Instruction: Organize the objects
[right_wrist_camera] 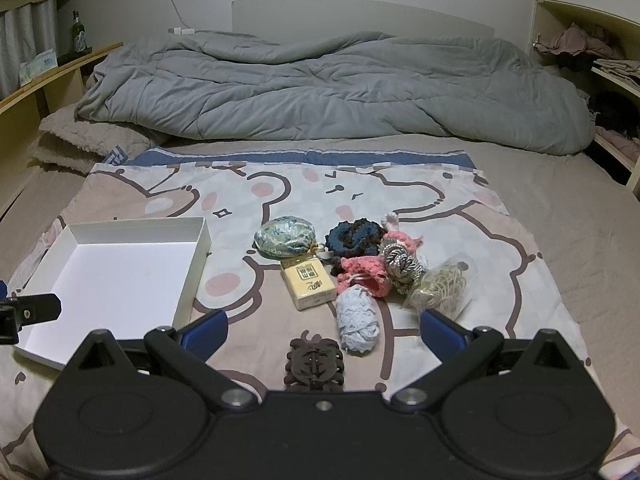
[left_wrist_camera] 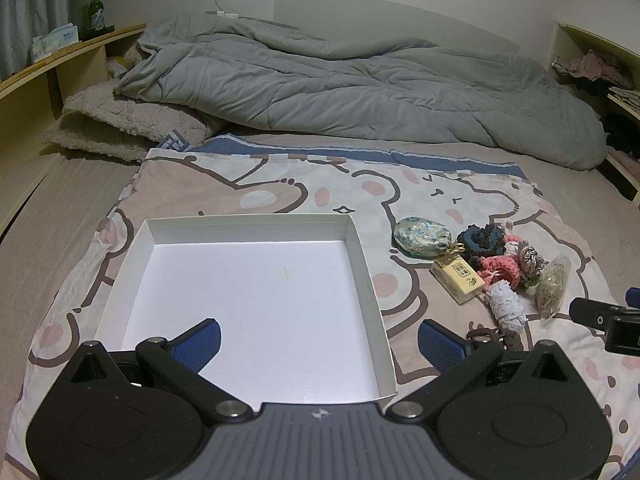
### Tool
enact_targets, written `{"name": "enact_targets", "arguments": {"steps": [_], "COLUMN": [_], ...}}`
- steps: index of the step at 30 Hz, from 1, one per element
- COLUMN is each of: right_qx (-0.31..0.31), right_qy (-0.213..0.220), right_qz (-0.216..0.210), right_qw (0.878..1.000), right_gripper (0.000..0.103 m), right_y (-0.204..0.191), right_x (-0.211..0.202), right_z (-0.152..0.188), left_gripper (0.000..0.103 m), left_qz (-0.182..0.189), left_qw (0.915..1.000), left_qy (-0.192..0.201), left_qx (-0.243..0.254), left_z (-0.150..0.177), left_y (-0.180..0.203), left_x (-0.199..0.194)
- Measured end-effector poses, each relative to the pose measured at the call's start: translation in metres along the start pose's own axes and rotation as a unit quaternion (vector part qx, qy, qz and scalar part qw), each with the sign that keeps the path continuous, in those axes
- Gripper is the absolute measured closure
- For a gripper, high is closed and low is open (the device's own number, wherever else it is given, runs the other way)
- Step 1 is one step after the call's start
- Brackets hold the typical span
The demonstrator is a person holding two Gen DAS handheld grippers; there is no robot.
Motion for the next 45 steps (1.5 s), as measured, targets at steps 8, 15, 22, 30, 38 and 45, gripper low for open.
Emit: {"name": "enact_targets", "arguments": {"steps": [8,15,22,30,38,45], "right_qx": [0.0,0.0,0.0,0.0,0.0,0.0], "right_qy": [-0.003,-0.006,-0.007,-0.008,-0.009,-0.009], "right_qz": [-0.001,-0.001,-0.001,-0.001,-0.002,-0.002], "right_qw": [1.0,1.0,1.0,1.0,1.0,1.0], "right_gripper": [0.0,0.0,0.0,0.0,0.0,0.0], "right_y": [-0.0006,-0.0011,-0.0009,-0.0012,-0.0018,-0.0018], "right_x": [0.0004,0.0003,0.0003,0.0005,0.0011,0.0013], "right_z": [0.0014,-0.0004,-0.0004,-0.0001,0.0012,0.0009], "left_gripper": [0.0,0.0,0.0,0.0,0.0,0.0], "left_qz": [-0.003,-0.004,-0.004,-0.008,-0.009,-0.008], "left_qw": [1.0,1.0,1.0,0.9999,0.9999,0.9999], "left_qy": [0.0,0.0,0.0,0.003,0.003,0.003], "left_qx": [0.0,0.0,0.0,0.01,0.011,0.011], "left_z": [0.0004,0.0001,-0.0003,0.0004,0.0004,0.0002], "left_y": [-0.0002,0.0,-0.0002,0.0038,0.0052,0.0048], "left_x": [-0.0005,-0.0004,-0.0005,-0.001,-0.0016,-0.0015]}}
Point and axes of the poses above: each gripper's, at about its wrist camera, not at the fingertips, and x roughly the way its jaws point, y to its right, z to its underside, the point moved 9 cm from there along x, roughly the way its jaws point, and after that the axes turned 15 degrees about -x, right-handed, at the moved point
